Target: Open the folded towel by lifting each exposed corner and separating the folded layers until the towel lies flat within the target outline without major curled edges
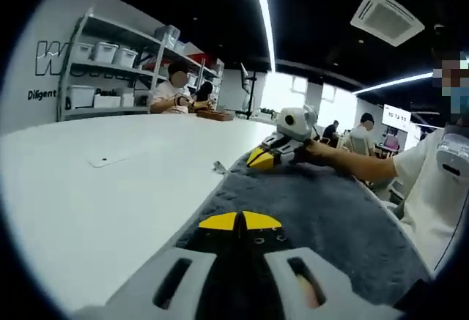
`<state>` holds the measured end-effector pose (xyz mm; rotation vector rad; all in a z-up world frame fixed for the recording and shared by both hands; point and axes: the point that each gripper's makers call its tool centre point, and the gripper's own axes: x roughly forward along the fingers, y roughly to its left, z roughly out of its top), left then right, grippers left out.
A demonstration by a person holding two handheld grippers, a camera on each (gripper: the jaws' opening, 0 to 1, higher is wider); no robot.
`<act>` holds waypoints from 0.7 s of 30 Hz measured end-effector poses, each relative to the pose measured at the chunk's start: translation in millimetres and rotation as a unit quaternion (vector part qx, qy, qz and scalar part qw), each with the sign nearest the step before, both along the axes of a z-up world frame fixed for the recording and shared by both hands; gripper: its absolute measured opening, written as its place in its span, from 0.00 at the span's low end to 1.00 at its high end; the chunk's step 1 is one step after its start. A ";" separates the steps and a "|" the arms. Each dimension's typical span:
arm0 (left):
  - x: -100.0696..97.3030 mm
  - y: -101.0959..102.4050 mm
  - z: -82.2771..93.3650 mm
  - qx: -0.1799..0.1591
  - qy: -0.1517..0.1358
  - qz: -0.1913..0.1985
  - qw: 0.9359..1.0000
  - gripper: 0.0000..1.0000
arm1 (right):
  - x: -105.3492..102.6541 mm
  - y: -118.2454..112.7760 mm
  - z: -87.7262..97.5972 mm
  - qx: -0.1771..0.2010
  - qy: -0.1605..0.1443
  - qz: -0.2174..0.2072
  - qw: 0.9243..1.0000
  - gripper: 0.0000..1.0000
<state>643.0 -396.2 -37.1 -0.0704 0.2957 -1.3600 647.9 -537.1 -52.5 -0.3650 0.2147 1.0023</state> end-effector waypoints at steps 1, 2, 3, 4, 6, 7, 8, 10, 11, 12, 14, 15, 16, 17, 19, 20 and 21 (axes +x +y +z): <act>-11.0 2.8 6.9 -0.007 -0.005 -0.016 1.000 0.01 | -8.1 8.4 10.7 -0.013 -0.020 0.019 1.000 0.00; -17.6 6.4 9.5 -0.005 -0.013 -0.023 1.000 0.01 | -12.9 14.8 18.2 -0.020 -0.038 0.029 0.999 0.00; -21.0 10.6 10.7 0.001 -0.016 -0.022 1.000 0.01 | -20.4 25.5 27.5 -0.028 -0.057 0.048 0.997 0.00; -22.6 20.1 9.6 0.022 -0.032 -0.011 0.999 0.01 | -24.4 33.8 32.5 -0.023 -0.059 0.056 0.996 0.00; -8.1 40.5 7.0 0.054 -0.051 0.049 0.996 0.01 | -33.2 60.8 42.3 0.012 -0.039 0.075 0.996 0.00; -0.1 48.9 5.0 0.065 -0.056 0.077 0.993 0.01 | -33.2 74.8 42.3 0.026 -0.011 0.073 0.997 0.00; 5.3 56.2 2.7 0.073 -0.055 0.099 0.991 0.01 | -30.1 84.9 39.1 0.030 0.012 0.065 0.997 0.00; 15.1 69.3 -4.4 0.088 -0.062 0.135 0.985 0.01 | -16.7 105.3 32.5 0.021 0.027 0.051 0.998 0.00; 18.1 73.4 -10.4 0.095 -0.063 0.142 0.983 0.01 | -5.4 120.3 25.2 0.024 0.058 0.026 0.998 0.00; 19.3 75.6 -15.1 0.102 -0.063 0.144 0.982 0.01 | 0.6 133.6 22.0 0.031 0.067 0.026 0.997 0.00; 22.2 84.2 -27.3 0.138 -0.063 0.145 0.978 0.01 | 12.7 164.5 13.8 0.059 0.127 0.000 0.990 0.00; 23.1 89.0 -30.9 0.152 -0.071 0.143 0.975 0.01 | 13.1 176.0 9.7 0.046 0.124 0.009 0.991 0.00; 23.4 91.1 -31.6 0.155 -0.077 0.140 0.975 0.01 | 13.2 190.7 5.6 0.000 0.084 0.042 0.996 0.00; 25.9 96.6 -32.1 0.159 -0.077 0.142 0.974 0.01 | 18.1 198.1 1.6 -0.023 0.070 0.037 0.997 0.00; 30.2 104.3 -28.1 0.157 -0.083 0.155 0.972 0.01 | 18.5 212.4 -4.1 -0.052 0.067 0.027 0.996 0.00; 29.8 106.1 -25.8 0.153 -0.084 0.156 0.972 0.01 | 18.9 222.6 -1.6 -0.046 0.066 0.026 0.996 0.00; 31.3 108.6 -22.1 0.143 -0.084 0.161 0.973 0.01 | 16.4 226.3 0.7 -0.044 0.062 0.028 0.997 0.00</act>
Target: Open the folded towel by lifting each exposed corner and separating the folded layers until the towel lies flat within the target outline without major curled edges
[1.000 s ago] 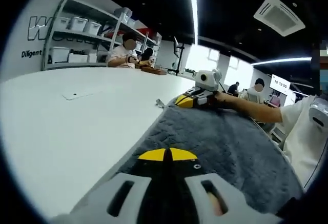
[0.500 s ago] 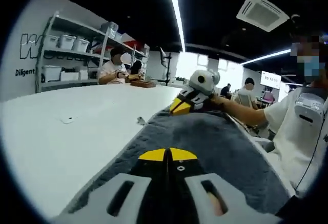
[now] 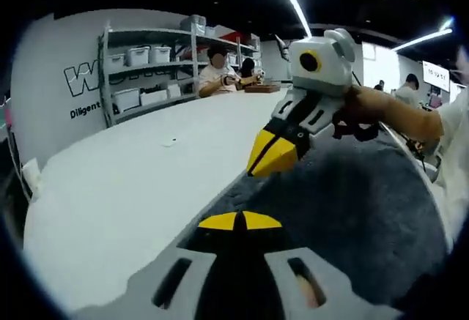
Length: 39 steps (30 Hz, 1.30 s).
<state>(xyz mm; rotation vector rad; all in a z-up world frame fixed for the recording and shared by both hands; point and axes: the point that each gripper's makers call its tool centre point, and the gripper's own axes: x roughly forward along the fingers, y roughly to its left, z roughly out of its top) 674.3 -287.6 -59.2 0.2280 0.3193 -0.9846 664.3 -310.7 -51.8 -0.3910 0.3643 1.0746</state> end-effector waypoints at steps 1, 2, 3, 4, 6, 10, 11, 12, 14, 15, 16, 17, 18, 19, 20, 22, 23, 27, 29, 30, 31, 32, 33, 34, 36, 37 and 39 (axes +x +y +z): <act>0.1 1.8 1.7 -0.005 -0.001 0.004 1.000 0.01 | 2.2 3.1 2.2 0.005 -0.006 -0.004 1.000 0.00; 1.1 3.5 2.9 -0.009 -0.002 0.008 1.000 0.01 | 3.4 6.2 3.2 0.008 -0.014 -0.007 1.000 0.00; 0.5 6.5 3.8 -0.009 -0.003 0.012 1.000 0.01 | 3.0 9.2 1.6 0.009 -0.015 -0.005 1.000 0.00; 2.4 10.3 3.8 -0.006 -0.006 0.023 1.000 0.01 | 3.4 13.6 -2.0 0.019 -0.009 -0.009 1.000 0.00; 4.8 15.3 1.4 0.008 -0.011 0.033 0.999 0.01 | 5.7 21.7 -11.1 0.037 0.014 -0.017 0.999 0.00; 8.8 20.2 -8.5 0.028 -0.003 0.042 0.999 0.01 | 4.3 27.5 -23.3 0.044 0.027 -0.020 0.998 0.00; 8.7 20.8 -9.9 0.030 -0.001 0.043 0.999 0.01 | 4.5 27.6 -23.3 0.052 0.016 -0.022 0.998 0.00; 8.8 21.7 -11.2 0.032 0.001 0.044 0.998 0.00 | 6.2 26.3 -24.9 0.054 0.015 -0.026 0.998 0.00; 10.6 26.3 -19.6 0.056 0.010 0.050 0.997 0.00 | 9.1 22.2 -30.4 0.057 0.012 -0.040 0.998 0.00; 10.9 31.1 -29.4 0.087 0.017 0.053 0.995 0.00 | 10.0 19.7 -37.1 0.042 0.015 -0.047 0.998 0.00; 10.6 31.5 -34.3 0.094 0.022 0.052 0.994 0.00 | 9.6 23.1 -33.3 0.043 -0.008 -0.028 0.999 0.00; 8.9 29.5 -27.7 0.050 0.037 0.060 0.996 0.00 | 9.8 20.0 -35.1 0.025 -0.013 -0.030 0.999 0.00; 9.4 30.6 -26.2 0.048 0.031 0.055 0.997 0.00 | 9.6 22.0 -34.4 0.023 -0.014 -0.033 0.999 0.00; 9.5 31.3 -25.6 0.034 0.041 0.057 0.997 0.00 | 9.5 22.3 -34.4 0.022 -0.011 -0.038 0.999 0.00; 9.3 32.2 -25.7 0.030 0.046 0.060 0.997 0.00 | 8.7 22.3 -34.3 0.017 -0.014 -0.039 0.999 0.00; 8.3 32.0 -25.5 0.032 0.044 0.058 0.997 0.00 | 9.0 21.1 -34.3 0.006 -0.024 -0.036 0.999 0.00; 9.3 31.9 -25.4 0.028 0.047 0.058 0.997 0.00 | 8.4 19.4 -34.1 -0.001 -0.031 -0.034 0.999 0.00; 12.2 33.1 -25.5 0.017 0.051 0.057 0.997 0.00 | 11.2 12.8 -33.5 0.004 -0.023 -0.042 0.999 0.00; 12.2 32.6 -25.2 0.009 0.055 0.057 0.997 0.00 | 12.6 10.8 -33.7 0.013 -0.013 -0.046 0.999 0.00; 12.0 32.3 -25.0 0.005 0.059 0.058 0.997 0.00 | 13.1 9.2 -33.4 0.013 -0.012 -0.047 0.999 0.00; 11.3 31.4 -24.9 0.004 0.059 0.057 0.997 0.00 | 13.7 4.9 -33.3 0.000 -0.013 -0.053 0.999 0.00; 11.1 31.1 -24.8 0.004 0.059 0.057 0.997 0.00 | 16.8 -2.7 -33.8 -0.022 -0.024 -0.061 0.998 0.00; 10.6 30.2 -24.6 0.005 0.057 0.056 0.997 0.00 | 17.1 -8.9 -34.0 -0.045 -0.035 -0.058 0.997 0.00; 10.3 29.6 -24.5 0.007 0.055 0.056 0.997 0.00 | 16.4 -10.6 -32.5 -0.044 -0.032 -0.061 0.997 0.00; 10.5 28.6 -24.4 0.012 0.052 0.056 0.997 0.00 | 17.2 -20.4 -34.4 -0.055 -0.022 -0.070 0.996 0.00; 11.4 28.8 -24.4 0.013 0.052 0.056 0.997 0.00 | 17.4 -22.3 -34.6 -0.053 -0.022 -0.069 0.996 0.00; 11.9 28.8 -24.5 0.014 0.052 0.056 0.997 0.00 | 15.5 -24.5 -34.8 -0.045 -0.018 -0.054 0.997 0.00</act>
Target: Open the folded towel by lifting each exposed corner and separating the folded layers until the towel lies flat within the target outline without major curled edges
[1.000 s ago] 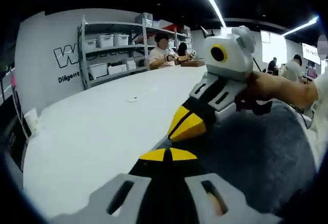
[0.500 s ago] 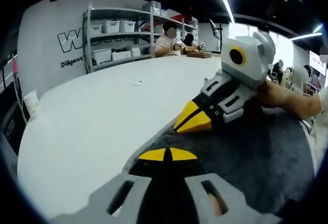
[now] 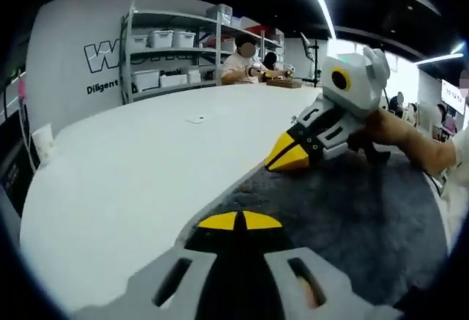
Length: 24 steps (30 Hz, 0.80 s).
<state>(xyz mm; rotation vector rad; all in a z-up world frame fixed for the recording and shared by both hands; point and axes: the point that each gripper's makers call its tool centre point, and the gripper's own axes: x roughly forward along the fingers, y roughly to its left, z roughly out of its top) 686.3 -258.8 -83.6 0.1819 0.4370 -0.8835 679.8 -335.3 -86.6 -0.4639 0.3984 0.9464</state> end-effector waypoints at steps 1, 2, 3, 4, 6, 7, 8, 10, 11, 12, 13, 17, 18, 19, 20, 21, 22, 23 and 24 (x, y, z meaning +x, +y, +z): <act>0.1 -0.2 0.0 0.000 0.000 0.000 1.000 0.00 | 1.3 -4.9 0.8 -0.004 0.002 0.005 1.000 0.00; -0.1 -0.2 0.0 -0.001 0.000 0.000 1.000 0.00 | 5.4 -12.5 0.9 -0.012 0.005 -0.007 1.000 0.00; 0.0 -0.6 0.1 -0.001 0.000 0.000 1.000 0.00 | 10.6 -26.3 0.3 -0.026 0.005 -0.036 0.999 0.00; 0.1 -0.5 0.1 -0.001 0.000 0.001 1.000 0.00 | 11.5 -27.8 1.1 -0.022 0.004 -0.032 0.999 0.00; 0.4 -0.8 0.1 -0.001 -0.001 0.001 1.000 0.00 | 8.8 -35.0 -0.2 -0.021 0.007 -0.028 0.999 0.00; 0.6 -1.0 0.1 -0.001 -0.001 0.001 1.000 0.00 | 5.9 -37.8 -1.0 -0.021 0.008 -0.027 0.999 0.00; 0.7 -0.8 0.0 -0.001 -0.001 0.000 1.000 0.00 | 1.3 -41.0 -1.3 -0.020 0.006 -0.025 0.999 0.00; 0.1 -1.3 0.0 -0.001 -0.002 0.000 1.000 0.00 | -4.9 -45.1 -1.1 -0.021 0.001 -0.019 1.000 0.00; -0.1 -1.6 -0.1 -0.001 -0.003 0.000 1.000 0.00 | -5.9 -46.8 -1.1 -0.025 -0.002 -0.017 1.000 0.00; 0.0 -1.4 -0.3 -0.001 -0.003 0.000 1.000 0.00 | -6.1 -48.9 -0.5 -0.031 -0.004 -0.013 0.999 0.00; -0.1 -1.6 -0.4 -0.002 -0.004 0.001 1.000 0.00 | -5.4 -51.8 -0.7 -0.038 -0.004 -0.014 0.999 0.00; -0.8 -1.6 -0.6 -0.007 -0.007 0.003 1.000 0.00 | -5.4 -64.7 -1.3 -0.051 -0.006 -0.008 0.999 0.00; -1.5 -1.6 -0.7 -0.008 -0.006 0.003 1.000 0.00 | -4.9 -69.0 -1.5 -0.049 -0.006 -0.012 0.999 0.00; -1.1 -1.5 -0.8 -0.008 -0.005 0.003 1.000 0.00 | -4.8 -75.5 -1.8 -0.037 -0.001 -0.023 0.999 0.00; 0.5 -0.7 -0.8 -0.008 -0.005 0.003 1.000 0.00 | -4.7 -79.2 -2.6 -0.021 0.004 -0.033 0.999 0.00; 0.9 -0.6 -0.8 -0.009 -0.005 0.003 1.000 0.00 | -4.7 -78.7 -1.0 0.018 0.012 -0.029 0.999 0.00; 0.4 -0.6 -0.8 -0.010 -0.006 0.003 1.000 0.00 | -4.0 -81.0 -0.9 0.041 0.026 -0.034 0.998 0.00; 0.3 -0.6 -0.7 -0.011 -0.007 0.003 1.000 0.00 | -2.7 -84.2 -0.4 0.059 0.041 -0.044 0.996 0.00; 0.7 -0.2 -0.6 -0.012 -0.007 0.004 1.000 0.00 | -0.8 -94.0 -1.2 0.058 0.055 -0.056 0.995 0.00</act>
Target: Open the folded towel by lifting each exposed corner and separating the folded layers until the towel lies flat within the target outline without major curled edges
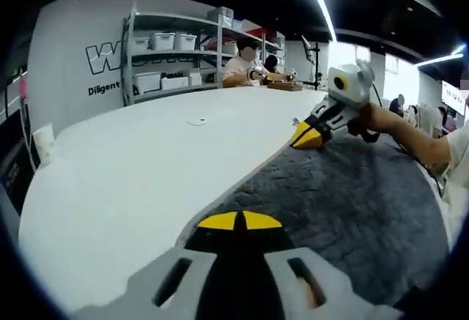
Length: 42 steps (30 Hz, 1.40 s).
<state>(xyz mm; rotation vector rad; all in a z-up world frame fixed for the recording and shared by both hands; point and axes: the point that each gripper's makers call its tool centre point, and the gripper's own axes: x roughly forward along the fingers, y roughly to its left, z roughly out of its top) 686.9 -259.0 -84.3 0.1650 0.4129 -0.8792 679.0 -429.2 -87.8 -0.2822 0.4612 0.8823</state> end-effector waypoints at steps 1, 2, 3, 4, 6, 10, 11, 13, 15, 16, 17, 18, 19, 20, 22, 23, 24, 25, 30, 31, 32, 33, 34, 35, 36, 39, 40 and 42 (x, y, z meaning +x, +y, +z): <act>0.2 0.0 0.0 -0.001 0.000 0.000 1.000 0.00 | 1.5 -4.4 0.5 -0.005 -0.002 0.003 1.000 0.00; 0.6 0.4 0.1 -0.002 0.002 0.000 1.000 0.00 | 0.9 -8.0 1.0 -0.009 -0.005 0.005 1.000 0.00; 1.2 0.5 0.1 -0.003 0.003 0.000 1.000 0.00 | 0.4 -11.0 0.2 -0.013 -0.005 0.001 1.000 0.00; 2.4 1.2 0.1 -0.004 0.004 0.001 1.000 0.00 | -0.9 -12.9 0.1 -0.012 -0.009 0.003 1.000 0.00; 3.7 1.9 0.0 -0.004 0.003 0.001 1.000 0.00 | -2.0 -14.6 0.0 -0.004 -0.012 0.002 1.000 0.00; 3.1 1.9 0.2 -0.003 0.000 0.004 1.000 0.00 | -2.7 -21.2 -0.1 0.007 -0.019 0.002 1.000 0.00; 3.2 1.8 0.2 -0.002 -0.001 0.003 1.000 0.00 | -2.0 -23.4 1.1 0.029 -0.007 -0.006 1.000 0.00; 1.6 1.1 0.3 0.001 -0.002 0.003 1.000 0.00 | -2.3 -28.3 0.7 0.043 0.004 -0.014 0.999 0.00; 0.7 0.9 0.4 -0.001 -0.001 0.003 1.000 0.00 | -3.5 -29.9 1.1 0.040 0.002 -0.008 0.999 0.00; 0.6 1.0 0.3 -0.002 -0.001 0.003 1.000 0.00 | -4.1 -30.7 1.5 0.037 0.002 -0.008 0.999 0.00; 0.7 1.0 0.3 -0.004 0.000 0.003 1.000 0.00 | -5.4 -33.2 1.5 0.028 0.000 -0.008 1.000 0.00; 0.8 1.2 0.2 -0.004 0.000 0.003 1.000 0.00 | -5.9 -35.8 1.7 0.023 -0.002 -0.010 1.000 0.00; 0.9 1.1 0.2 -0.004 0.000 0.003 1.000 0.00 | -6.6 -38.7 1.6 0.018 -0.005 -0.011 1.000 0.00; 0.7 1.0 0.2 -0.004 0.000 0.003 1.000 0.00 | -6.4 -44.3 1.3 0.008 -0.009 -0.014 1.000 0.00; 1.0 1.2 0.2 -0.003 0.000 0.003 1.000 0.00 | -6.8 -53.5 0.8 0.003 -0.009 -0.014 1.000 0.00; 1.1 1.1 0.2 -0.003 0.000 0.003 1.000 0.00 | -7.0 -57.2 0.9 0.012 -0.001 -0.022 1.000 0.00; 1.1 1.2 0.3 -0.002 -0.001 0.003 1.000 0.00 | -7.0 -60.1 1.7 0.021 0.004 -0.027 0.999 0.00; 1.1 1.1 0.3 -0.003 0.000 0.003 1.000 0.00 | -6.6 -65.6 1.6 0.022 0.007 -0.030 0.999 0.00; -0.3 0.1 0.6 -0.004 0.000 0.003 1.000 0.00 | -4.9 -92.0 1.2 0.024 0.017 -0.053 0.998 0.00; -0.5 -0.2 0.6 -0.004 0.000 0.003 1.000 0.00 | 0.2 -102.1 0.4 0.013 0.013 -0.056 0.998 0.00; -0.1 -0.1 0.6 -0.003 0.000 0.003 1.000 0.00 | 2.2 -106.5 0.6 0.013 0.013 -0.056 0.998 0.00; 0.0 -0.2 0.7 -0.004 0.000 0.003 1.000 0.00 | 5.1 -114.4 1.5 0.015 0.013 -0.059 0.998 0.00; 0.0 -0.3 0.7 -0.004 0.000 0.003 1.000 0.00 | 6.8 -120.1 1.1 0.016 0.018 -0.066 0.998 0.00; -0.1 -0.4 0.8 -0.004 0.000 0.003 1.000 0.00 | 8.4 -125.5 0.7 0.012 0.018 -0.071 0.997 0.00; -0.2 -0.5 0.8 -0.005 0.001 0.003 1.000 0.00 | 10.1 -133.5 0.0 0.007 0.015 -0.073 0.997 0.00; 0.5 -0.4 0.9 -0.004 0.001 0.003 1.000 0.00 | 13.8 -151.5 0.0 0.014 0.020 -0.086 0.996 0.00; 0.5 -0.5 1.0 -0.004 0.001 0.003 1.000 0.00 | 14.9 -158.7 -0.6 0.015 0.022 -0.091 0.996 0.00; 0.5 -0.6 1.0 -0.005 0.001 0.003 1.000 0.00 | 16.2 -165.5 0.2 0.028 0.027 -0.094 0.995 0.00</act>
